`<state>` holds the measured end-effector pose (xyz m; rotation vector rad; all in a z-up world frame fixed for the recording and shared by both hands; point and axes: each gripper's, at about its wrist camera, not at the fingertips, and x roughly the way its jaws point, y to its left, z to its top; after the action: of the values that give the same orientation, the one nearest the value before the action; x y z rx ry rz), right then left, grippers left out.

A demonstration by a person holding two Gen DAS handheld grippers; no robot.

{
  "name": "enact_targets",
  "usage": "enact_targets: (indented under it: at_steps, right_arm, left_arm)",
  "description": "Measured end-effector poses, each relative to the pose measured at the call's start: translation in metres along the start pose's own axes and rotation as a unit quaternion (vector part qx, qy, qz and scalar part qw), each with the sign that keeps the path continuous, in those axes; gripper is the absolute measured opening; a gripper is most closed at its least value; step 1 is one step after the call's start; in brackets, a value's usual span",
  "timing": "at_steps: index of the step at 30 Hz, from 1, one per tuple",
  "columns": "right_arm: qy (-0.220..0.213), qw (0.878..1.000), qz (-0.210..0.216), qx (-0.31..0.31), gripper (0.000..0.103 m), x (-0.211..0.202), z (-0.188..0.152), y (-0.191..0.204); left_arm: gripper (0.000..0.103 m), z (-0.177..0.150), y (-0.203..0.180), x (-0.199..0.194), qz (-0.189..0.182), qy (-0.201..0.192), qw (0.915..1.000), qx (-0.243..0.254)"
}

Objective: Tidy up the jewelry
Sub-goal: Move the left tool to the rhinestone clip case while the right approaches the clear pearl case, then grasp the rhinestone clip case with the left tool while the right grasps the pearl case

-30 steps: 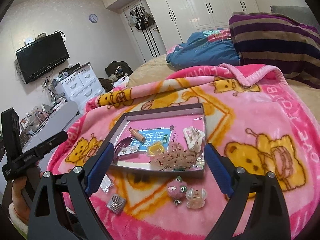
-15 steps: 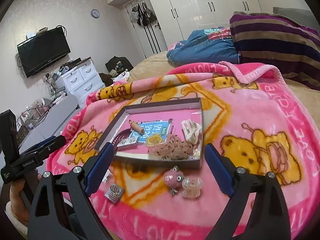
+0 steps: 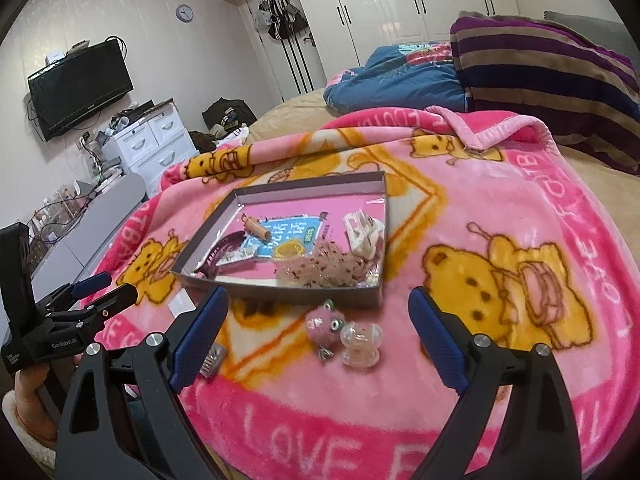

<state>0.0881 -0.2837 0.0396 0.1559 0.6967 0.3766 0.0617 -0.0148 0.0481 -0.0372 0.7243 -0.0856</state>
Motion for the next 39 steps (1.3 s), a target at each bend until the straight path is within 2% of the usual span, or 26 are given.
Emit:
enact_targets:
  at_steps: [14, 20, 23, 27, 31, 33, 35, 39]
  right_arm:
    - [0.039, 0.999, -0.017, 0.001, 0.091, 0.023, -0.027, -0.012]
    - [0.054, 0.998, -0.022, 0.008, 0.091, 0.036, -0.036, -0.020]
    - [0.060, 0.998, -0.022, 0.008, 0.091, 0.040, -0.039, -0.021]
    - [0.067, 0.998, -0.021, 0.005, 0.091, 0.045, -0.042, -0.021]
    - [0.064, 0.998, -0.023, 0.007, 0.090, 0.049, -0.044, -0.021]
    - [0.065, 0.998, -0.023, 0.008, 0.087, 0.052, -0.045, -0.022]
    - [0.070, 0.997, -0.023, 0.010, 0.079, 0.057, -0.045, -0.023]
    - [0.079, 0.997, -0.022, 0.010, 0.070, 0.069, -0.048, -0.025]
  left_arm:
    - [0.094, -0.030, -0.015, 0.034, -0.017, 0.068, 0.9975, 0.011]
    - [0.094, -0.043, -0.031, 0.045, -0.037, 0.091, 0.9947, 0.033]
    - [0.094, -0.048, -0.034, 0.051, -0.053, 0.102, 0.9930, 0.027]
    - [0.093, -0.051, -0.035, 0.055, -0.056, 0.111, 0.9918, 0.029]
    - [0.085, -0.054, -0.037, 0.060, -0.058, 0.122, 0.9902, 0.033]
    - [0.082, -0.056, -0.037, 0.066, -0.060, 0.134, 0.9886, 0.032]
    - [0.071, -0.058, -0.036, 0.069, -0.062, 0.142, 0.9876, 0.027]
    - [0.062, -0.060, -0.033, 0.077, -0.066, 0.158, 0.9850, 0.019]
